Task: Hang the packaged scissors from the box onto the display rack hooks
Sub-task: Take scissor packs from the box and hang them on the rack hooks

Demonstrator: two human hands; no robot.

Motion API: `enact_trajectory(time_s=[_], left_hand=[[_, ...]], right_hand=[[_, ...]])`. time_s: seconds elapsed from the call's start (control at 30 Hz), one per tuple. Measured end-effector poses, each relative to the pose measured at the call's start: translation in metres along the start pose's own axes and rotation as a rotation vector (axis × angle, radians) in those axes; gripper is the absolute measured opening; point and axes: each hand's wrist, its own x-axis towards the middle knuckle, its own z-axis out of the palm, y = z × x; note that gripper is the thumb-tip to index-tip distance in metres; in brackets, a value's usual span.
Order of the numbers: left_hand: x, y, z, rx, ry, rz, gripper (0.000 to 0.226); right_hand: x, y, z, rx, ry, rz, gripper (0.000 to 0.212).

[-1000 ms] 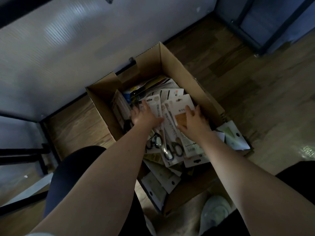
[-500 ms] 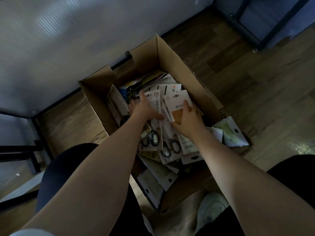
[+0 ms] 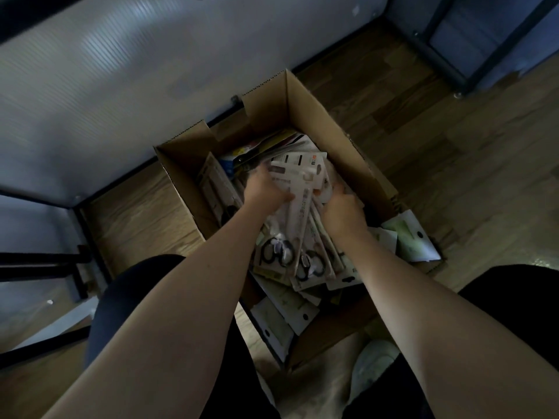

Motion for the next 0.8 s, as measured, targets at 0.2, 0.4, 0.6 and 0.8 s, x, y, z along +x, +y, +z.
enact_trajectory(time_s=[0.2, 0.4, 0.6, 0.8], left_hand=[[-0.069, 0.037, -0.024, 0.127, -0.086, 0.125, 0.016], [-0.153, 0.071, -0.087, 0.134, 0.006, 0.209, 0.018], [-0.241, 0.114, -0.166, -0.027, 0.085, 0.191, 0.013], [-0.322, 0.148, -0.245, -0.175, 0.202, 0.183, 0.014]], right_hand=[[-0.039, -0.017, -0.053, 0.229, 0.172, 0.159, 0.018], [-0.100, -0.050, -0.122, 0.345, 0.166, 0.121, 0.022], [-0.171, -0.099, -0.207, 0.403, 0.135, 0.022, 0.022], [-0.234, -0.157, -0.288, 0.454, 0.186, -0.116, 0.022]])
